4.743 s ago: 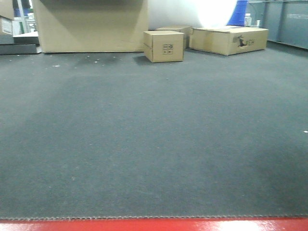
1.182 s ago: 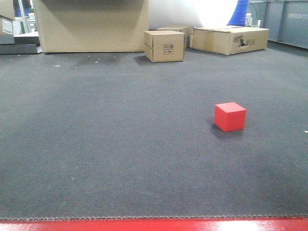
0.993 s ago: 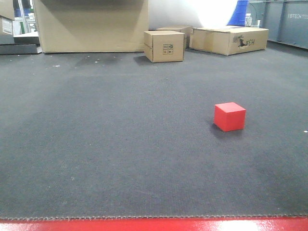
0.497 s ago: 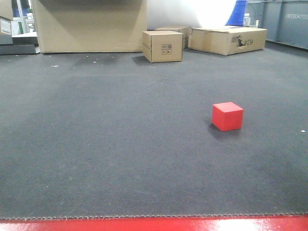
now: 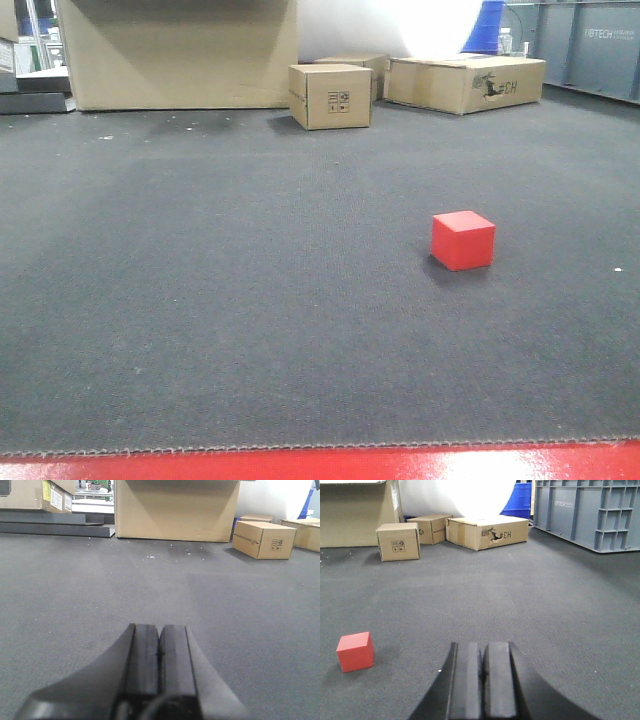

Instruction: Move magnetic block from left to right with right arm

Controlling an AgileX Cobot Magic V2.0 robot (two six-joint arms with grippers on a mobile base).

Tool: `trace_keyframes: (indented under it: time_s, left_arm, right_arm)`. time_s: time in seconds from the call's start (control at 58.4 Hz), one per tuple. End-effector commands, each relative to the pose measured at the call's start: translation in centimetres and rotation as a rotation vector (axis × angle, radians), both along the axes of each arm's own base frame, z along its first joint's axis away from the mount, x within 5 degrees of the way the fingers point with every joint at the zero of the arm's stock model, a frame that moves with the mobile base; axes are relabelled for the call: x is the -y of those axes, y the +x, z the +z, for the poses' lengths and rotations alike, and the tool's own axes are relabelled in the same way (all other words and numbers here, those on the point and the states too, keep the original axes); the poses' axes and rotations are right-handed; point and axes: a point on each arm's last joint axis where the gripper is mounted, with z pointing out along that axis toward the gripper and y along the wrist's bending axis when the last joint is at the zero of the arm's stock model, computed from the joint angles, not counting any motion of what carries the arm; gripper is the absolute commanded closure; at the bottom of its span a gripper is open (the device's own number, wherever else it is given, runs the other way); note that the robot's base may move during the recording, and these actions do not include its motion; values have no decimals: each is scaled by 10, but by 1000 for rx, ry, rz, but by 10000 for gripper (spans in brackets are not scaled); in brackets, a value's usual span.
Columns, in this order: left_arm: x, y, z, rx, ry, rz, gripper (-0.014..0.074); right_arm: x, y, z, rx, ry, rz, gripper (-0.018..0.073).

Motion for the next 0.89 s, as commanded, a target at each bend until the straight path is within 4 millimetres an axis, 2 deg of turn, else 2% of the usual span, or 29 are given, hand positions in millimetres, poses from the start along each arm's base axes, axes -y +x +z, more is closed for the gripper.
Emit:
trace_keyframes:
  time_s: [0.0,0.873]
  left_arm:
    - [-1,-1,5,86,-14,8,722]
    - [-1,-1,5,86,-14,8,722]
  right_arm:
    - [0,-2,10,126,-26,-10,501]
    - [0,-2,10,125,-26,-10,501]
